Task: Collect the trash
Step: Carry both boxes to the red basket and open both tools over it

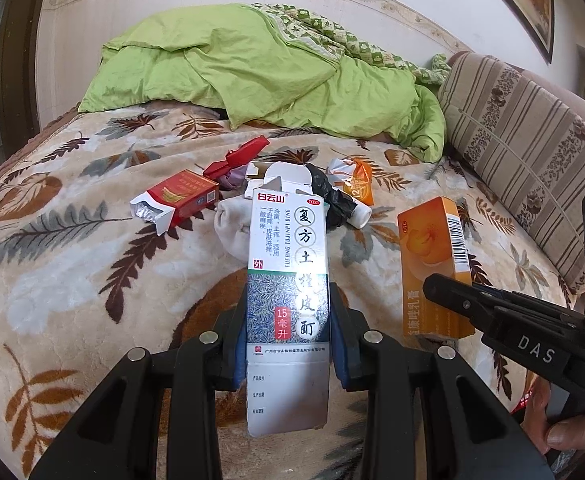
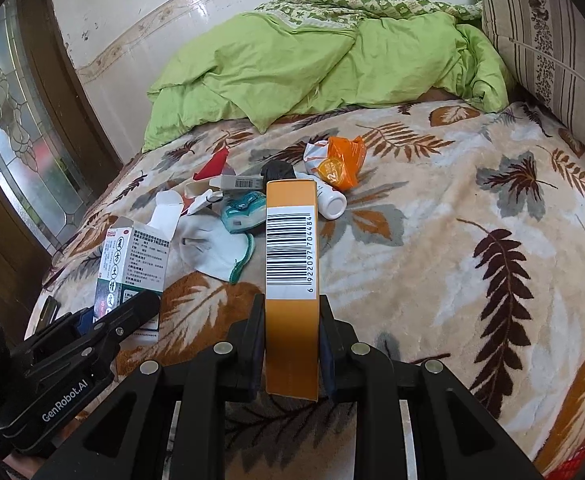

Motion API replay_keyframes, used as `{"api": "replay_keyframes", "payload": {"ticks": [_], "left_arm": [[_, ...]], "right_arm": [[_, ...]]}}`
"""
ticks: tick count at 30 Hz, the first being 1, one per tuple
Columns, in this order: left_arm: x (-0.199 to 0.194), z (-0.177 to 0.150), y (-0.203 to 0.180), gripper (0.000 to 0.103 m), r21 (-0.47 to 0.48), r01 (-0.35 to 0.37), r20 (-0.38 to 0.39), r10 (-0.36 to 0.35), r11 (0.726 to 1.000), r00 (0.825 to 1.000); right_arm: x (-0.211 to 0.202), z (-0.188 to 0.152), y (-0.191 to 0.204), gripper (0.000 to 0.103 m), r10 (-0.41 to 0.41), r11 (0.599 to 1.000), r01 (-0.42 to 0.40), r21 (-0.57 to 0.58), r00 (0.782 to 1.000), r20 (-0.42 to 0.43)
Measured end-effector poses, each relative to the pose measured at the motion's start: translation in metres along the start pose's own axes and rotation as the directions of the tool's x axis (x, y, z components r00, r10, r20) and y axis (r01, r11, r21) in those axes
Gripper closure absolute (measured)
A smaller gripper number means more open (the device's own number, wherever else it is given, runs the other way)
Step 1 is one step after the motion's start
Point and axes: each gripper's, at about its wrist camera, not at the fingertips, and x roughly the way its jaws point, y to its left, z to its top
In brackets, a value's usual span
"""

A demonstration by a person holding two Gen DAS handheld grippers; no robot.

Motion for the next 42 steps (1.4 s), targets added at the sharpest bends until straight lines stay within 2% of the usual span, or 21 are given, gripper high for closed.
{"api": "replay_keyframes", "payload": {"ticks": [20, 34, 42], "left_arm": [[-0.018, -0.015, -0.042, 0.071, 0.109, 0.024, 0.010, -0.026, 0.994, 1.000], [-0.046, -0.024, -0.025, 0.071, 0.028, -0.002, 0.010, 0.002, 1.000, 1.000], [-0.060, -0.024, -0.039, 0.071, 0.054, 0.020, 0.023, -0.021, 0.998, 1.000]], "right_arm": [[-0.035, -0.007, -0.011, 0.079, 0.069, 0.996, -0.071, 0.055, 0.997, 0.044], [-0.058, -0.016, -0.012, 0.079, 0.082, 0.995, -0.086, 0.049, 0.993, 0.079], [-0.073, -0.024, -0.018, 0.079, 0.071, 0.996, -0.075, 0.047, 0.994, 0.088]]}}
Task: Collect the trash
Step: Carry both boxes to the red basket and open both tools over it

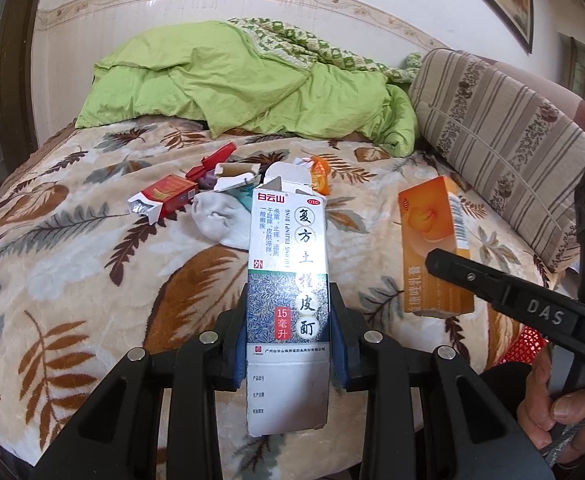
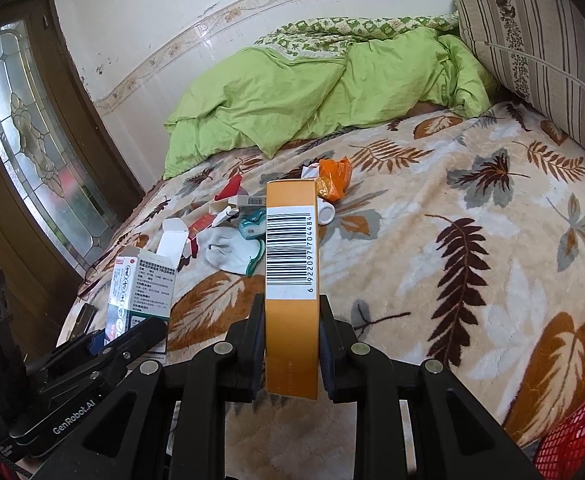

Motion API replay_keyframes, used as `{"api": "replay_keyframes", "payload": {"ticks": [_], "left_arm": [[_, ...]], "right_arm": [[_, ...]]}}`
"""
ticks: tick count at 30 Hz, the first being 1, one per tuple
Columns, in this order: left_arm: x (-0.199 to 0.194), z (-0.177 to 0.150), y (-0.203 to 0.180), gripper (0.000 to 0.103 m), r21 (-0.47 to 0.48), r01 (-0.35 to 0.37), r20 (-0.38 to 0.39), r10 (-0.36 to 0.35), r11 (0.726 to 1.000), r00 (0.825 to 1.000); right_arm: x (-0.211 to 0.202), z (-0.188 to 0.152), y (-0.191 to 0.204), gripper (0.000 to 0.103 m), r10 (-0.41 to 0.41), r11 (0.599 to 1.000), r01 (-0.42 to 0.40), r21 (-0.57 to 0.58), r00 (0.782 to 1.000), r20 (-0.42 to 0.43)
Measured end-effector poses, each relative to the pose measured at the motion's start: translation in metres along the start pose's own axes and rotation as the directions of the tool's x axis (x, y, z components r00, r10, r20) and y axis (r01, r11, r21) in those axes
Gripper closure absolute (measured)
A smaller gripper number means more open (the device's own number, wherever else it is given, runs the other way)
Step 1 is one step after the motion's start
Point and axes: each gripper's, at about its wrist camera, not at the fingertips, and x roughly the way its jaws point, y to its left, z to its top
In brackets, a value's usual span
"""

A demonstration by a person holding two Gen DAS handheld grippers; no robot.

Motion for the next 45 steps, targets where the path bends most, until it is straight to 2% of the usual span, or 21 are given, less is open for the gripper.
{"api": "replay_keyframes", "payload": {"ticks": [10, 20, 25, 28, 34, 36, 38, 39, 40, 42, 45], "left_arm": [[-0.032, 0.003, -0.009, 0.071, -0.010, 0.017, 0.015, -0.017, 1.000, 1.000], [-0.071, 0.013, -0.030, 0.071, 0.011, 0.052, 0.052, -0.053, 0.999, 0.997], [-0.084, 0.018, -0.050, 0.071, 0.033, 0.116, 0.062, -0.118, 0.993, 0.991], [-0.082, 0.020, -0.063, 0.071, 0.036, 0.188, 0.036, -0.190, 0.981, 0.981], [-0.062, 0.022, -0.109, 0.071, 0.092, 0.327, -0.046, -0.324, 0.941, 0.945], [-0.055, 0.022, -0.130, 0.071, 0.110, 0.379, -0.079, -0.372, 0.919, 0.925], [-0.045, 0.021, -0.158, 0.071, 0.125, 0.444, -0.127, -0.429, 0.887, 0.894], [-0.043, 0.020, -0.168, 0.071, 0.130, 0.462, -0.142, -0.445, 0.877, 0.884], [-0.037, 0.019, -0.184, 0.071, 0.139, 0.495, -0.171, -0.471, 0.858, 0.865], [-0.029, 0.018, -0.210, 0.071, 0.158, 0.532, -0.209, -0.499, 0.832, 0.841], [-0.008, 0.013, -0.257, 0.071, 0.166, 0.603, -0.294, -0.544, 0.780, 0.786]], "right_arm": [[-0.024, -0.002, 0.000, 0.079, -0.008, 0.999, 0.008, 0.043, 1.000, 0.003], [-0.079, 0.005, 0.008, 0.079, 0.017, 0.998, -0.022, 0.067, 0.997, 0.080], [-0.113, 0.006, -0.006, 0.079, 0.024, 0.992, -0.038, 0.121, 0.993, 0.119], [-0.135, 0.004, -0.022, 0.079, 0.010, 0.988, -0.032, 0.149, 0.990, 0.143], [-0.183, -0.012, -0.078, 0.079, -0.078, 0.966, 0.028, 0.257, 0.979, 0.188], [-0.199, -0.018, -0.102, 0.079, -0.128, 0.951, 0.065, 0.301, 0.972, 0.196], [-0.216, -0.025, -0.126, 0.079, -0.193, 0.933, 0.120, 0.339, 0.962, 0.191], [-0.223, -0.030, -0.137, 0.079, -0.223, 0.924, 0.147, 0.354, 0.957, 0.186], [-0.230, -0.035, -0.149, 0.079, -0.255, 0.912, 0.175, 0.370, 0.950, 0.180], [-0.242, -0.046, -0.172, 0.079, -0.315, 0.886, 0.227, 0.405, 0.935, 0.163], [-0.255, -0.057, -0.198, 0.079, -0.363, 0.849, 0.266, 0.457, 0.922, 0.138]]}}
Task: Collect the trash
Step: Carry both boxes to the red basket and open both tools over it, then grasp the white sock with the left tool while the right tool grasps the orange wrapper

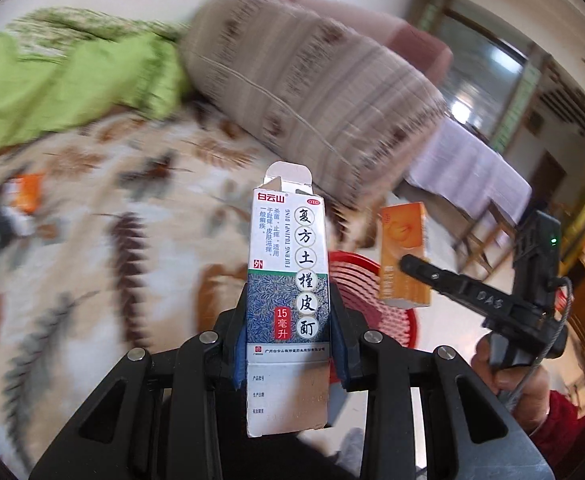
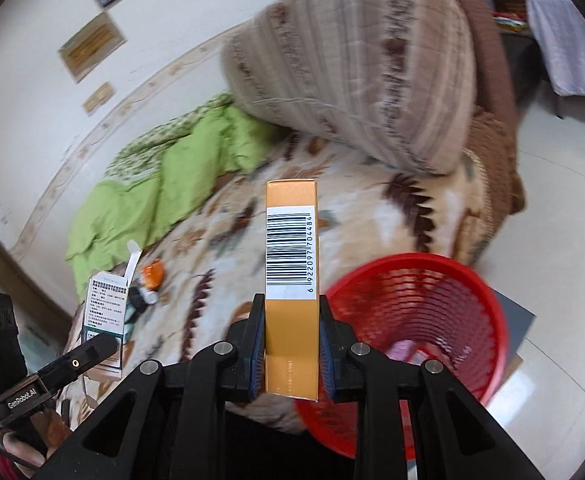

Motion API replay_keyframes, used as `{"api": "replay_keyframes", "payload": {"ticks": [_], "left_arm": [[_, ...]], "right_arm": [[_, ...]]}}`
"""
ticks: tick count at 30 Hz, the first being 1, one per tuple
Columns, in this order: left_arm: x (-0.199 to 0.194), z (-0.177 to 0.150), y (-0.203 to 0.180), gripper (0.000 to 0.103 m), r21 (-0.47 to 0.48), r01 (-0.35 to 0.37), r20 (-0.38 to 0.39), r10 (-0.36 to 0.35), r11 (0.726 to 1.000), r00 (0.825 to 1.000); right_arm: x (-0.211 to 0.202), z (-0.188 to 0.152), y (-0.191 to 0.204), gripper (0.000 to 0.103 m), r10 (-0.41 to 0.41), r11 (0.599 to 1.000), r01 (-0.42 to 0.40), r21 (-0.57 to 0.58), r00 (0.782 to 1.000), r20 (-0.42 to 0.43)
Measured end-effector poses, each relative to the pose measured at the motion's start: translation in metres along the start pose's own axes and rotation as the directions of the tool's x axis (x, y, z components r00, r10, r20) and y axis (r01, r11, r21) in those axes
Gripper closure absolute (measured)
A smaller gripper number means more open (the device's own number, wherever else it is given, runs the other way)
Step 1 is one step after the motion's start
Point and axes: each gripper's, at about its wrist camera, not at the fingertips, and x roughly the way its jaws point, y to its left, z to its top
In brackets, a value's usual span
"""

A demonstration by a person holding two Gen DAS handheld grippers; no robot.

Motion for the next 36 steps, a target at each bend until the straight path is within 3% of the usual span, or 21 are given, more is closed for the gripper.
{"api": "replay_keyframes", "payload": {"ticks": [7, 8, 9, 11, 14, 20, 24, 29, 36], "left_arm": [[0.077, 0.008, -0.044, 0.071, 0.035, 0.124, -0.142, -0.118, 0.992, 0.983], [0.084, 0.008, -0.047, 0.068, 0.034, 0.137, -0.154, -0.131, 0.990, 0.979], [0.089, 0.010, -0.049, 0.053, 0.035, 0.142, -0.165, -0.135, 0.989, 0.977], [0.093, 0.009, -0.050, 0.040, 0.033, 0.132, -0.169, -0.125, 0.991, 0.978], [0.088, 0.009, -0.040, 0.040, 0.017, 0.124, -0.152, -0.120, 0.992, 0.981], [0.056, 0.010, 0.010, 0.040, -0.073, 0.006, -0.081, -0.012, 0.997, 0.997], [0.027, 0.010, 0.052, 0.039, -0.132, -0.089, -0.039, 0.085, 0.987, 0.996], [-0.012, 0.003, 0.113, 0.039, -0.221, -0.231, 0.001, 0.237, 0.947, 0.971], [-0.055, -0.024, 0.189, 0.039, -0.343, -0.356, 0.010, 0.382, 0.869, 0.924]], "right_arm": [[0.000, 0.003, -0.046, 0.078, -0.101, 0.993, 0.102, 0.054, 0.995, -0.016], [0.000, 0.002, -0.049, 0.078, -0.116, 0.992, 0.117, 0.052, 0.993, -0.021], [0.001, 0.003, -0.052, 0.073, -0.132, 0.990, 0.133, 0.051, 0.991, -0.023], [0.001, 0.005, -0.057, 0.068, -0.146, 0.988, 0.147, 0.052, 0.989, -0.021], [0.002, 0.006, -0.059, 0.068, -0.161, 0.986, 0.162, 0.044, 0.987, -0.018], [0.025, 0.011, -0.034, 0.060, -0.091, 0.996, 0.091, 0.017, 0.995, -0.044], [0.048, 0.009, 0.004, 0.060, -0.026, 0.999, 0.022, -0.041, 0.996, -0.086], [0.078, 0.005, 0.061, 0.059, 0.063, 0.989, -0.081, -0.126, 0.988, -0.145], [0.128, -0.007, 0.144, 0.055, 0.151, 0.957, -0.204, -0.207, 0.958, -0.245]]}}
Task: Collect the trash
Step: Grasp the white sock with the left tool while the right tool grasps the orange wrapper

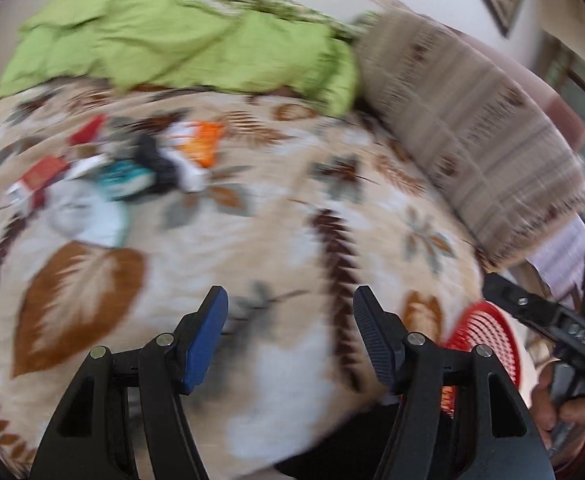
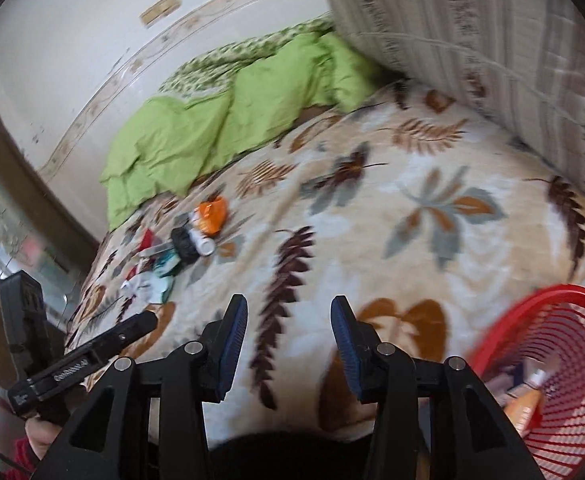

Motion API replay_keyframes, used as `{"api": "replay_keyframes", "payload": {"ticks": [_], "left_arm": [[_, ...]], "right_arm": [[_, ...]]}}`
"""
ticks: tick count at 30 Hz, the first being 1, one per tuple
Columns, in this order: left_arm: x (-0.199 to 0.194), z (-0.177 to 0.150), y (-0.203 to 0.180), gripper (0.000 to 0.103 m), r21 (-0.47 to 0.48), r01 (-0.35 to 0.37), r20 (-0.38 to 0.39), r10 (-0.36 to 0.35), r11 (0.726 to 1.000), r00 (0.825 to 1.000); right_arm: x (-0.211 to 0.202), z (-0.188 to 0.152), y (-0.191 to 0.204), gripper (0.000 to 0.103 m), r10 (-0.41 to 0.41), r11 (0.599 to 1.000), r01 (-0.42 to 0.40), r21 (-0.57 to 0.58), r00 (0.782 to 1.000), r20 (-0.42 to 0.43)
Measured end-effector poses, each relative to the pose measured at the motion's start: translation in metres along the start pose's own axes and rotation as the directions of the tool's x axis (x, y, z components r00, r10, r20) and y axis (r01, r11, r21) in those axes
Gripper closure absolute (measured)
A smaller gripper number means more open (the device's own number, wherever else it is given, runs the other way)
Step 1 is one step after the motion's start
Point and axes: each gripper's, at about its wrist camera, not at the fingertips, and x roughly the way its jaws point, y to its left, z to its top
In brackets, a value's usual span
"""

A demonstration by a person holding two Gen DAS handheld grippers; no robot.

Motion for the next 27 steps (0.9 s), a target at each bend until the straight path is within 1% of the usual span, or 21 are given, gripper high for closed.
{"api": "replay_keyframes", "payload": {"ticks": [4, 5, 7, 8, 10, 12, 14, 15, 17, 19, 20, 22, 23, 25, 26, 27], "left_arm": [[-0.008, 0.002, 0.053, 0.039, -0.076, -0.077, 0.029, 0.080, 0.994, 0.996], [-0.010, 0.005, 0.069, 0.039, -0.097, -0.107, 0.039, 0.111, 0.989, 0.993], [-0.014, 0.011, 0.095, 0.039, -0.138, -0.144, 0.051, 0.152, 0.980, 0.987], [-0.014, 0.016, 0.110, 0.039, -0.160, -0.170, 0.059, 0.182, 0.972, 0.982], [-0.011, 0.023, 0.132, 0.039, -0.193, -0.201, 0.069, 0.218, 0.960, 0.974], [-0.002, 0.032, 0.152, 0.039, -0.224, -0.207, 0.060, 0.226, 0.952, 0.972], [0.014, 0.042, 0.163, 0.039, -0.216, -0.209, 0.046, 0.224, 0.954, 0.974], [0.019, 0.045, 0.166, 0.039, -0.217, -0.222, 0.042, 0.236, 0.950, 0.971], [0.034, 0.051, 0.170, 0.039, -0.212, -0.214, 0.035, 0.227, 0.953, 0.973], [0.046, 0.054, 0.171, 0.039, -0.209, -0.235, 0.033, 0.247, 0.949, 0.969], [0.056, 0.056, 0.172, 0.039, -0.206, -0.230, 0.027, 0.241, 0.951, 0.970], [0.066, 0.057, 0.176, 0.049, -0.207, -0.225, 0.002, 0.231, 0.952, 0.973], [0.071, 0.056, 0.177, 0.059, -0.210, -0.223, -0.013, 0.225, 0.952, 0.974], [0.071, 0.057, 0.176, 0.065, -0.205, -0.231, -0.006, 0.235, 0.951, 0.972], [0.068, 0.057, 0.175, 0.071, -0.202, -0.231, 0.001, 0.236, 0.952, 0.972], [0.066, 0.056, 0.175, 0.074, -0.202, -0.235, 0.009, 0.241, 0.951, 0.970]], "right_arm": [[0.036, 0.005, 0.035, 0.054, 0.042, 0.999, -0.044, -0.031, 0.998, -0.050], [0.046, 0.006, 0.045, 0.054, 0.051, 0.998, -0.053, -0.038, 0.997, -0.063], [0.068, 0.006, 0.064, 0.054, 0.075, 0.996, -0.079, -0.047, 0.993, -0.087], [0.074, 0.006, 0.070, 0.054, 0.080, 0.995, -0.086, -0.053, 0.992, -0.097], [0.089, 0.005, 0.085, 0.054, 0.088, 0.993, -0.096, -0.067, 0.989, -0.120], [0.100, 0.006, 0.095, 0.054, 0.092, 0.991, -0.105, -0.087, 0.986, -0.139], [0.110, 0.008, 0.104, 0.054, 0.084, 0.989, -0.101, -0.107, 0.985, -0.152], [0.113, 0.010, 0.105, 0.054, 0.084, 0.989, -0.102, -0.111, 0.984, -0.157], [0.121, 0.016, 0.109, 0.054, 0.081, 0.987, -0.102, -0.123, 0.983, -0.162], [0.133, 0.026, 0.112, 0.054, 0.073, 0.987, -0.094, -0.131, 0.985, -0.160], [0.138, 0.031, 0.114, 0.054, 0.073, 0.987, -0.094, -0.129, 0.985, -0.158], [0.153, 0.043, 0.117, 0.047, 0.072, 0.987, -0.093, -0.128, 0.985, -0.158], [0.164, 0.051, 0.121, 0.041, 0.071, 0.987, -0.092, -0.133, 0.985, -0.155], [0.180, 0.062, 0.125, 0.041, 0.058, 0.987, -0.078, -0.142, 0.988, -0.142], [0.190, 0.069, 0.127, 0.039, 0.056, 0.987, -0.075, -0.143, 0.989, -0.134], [0.204, 0.076, 0.130, 0.038, 0.056, 0.987, -0.075, -0.145, 0.989, -0.134]]}}
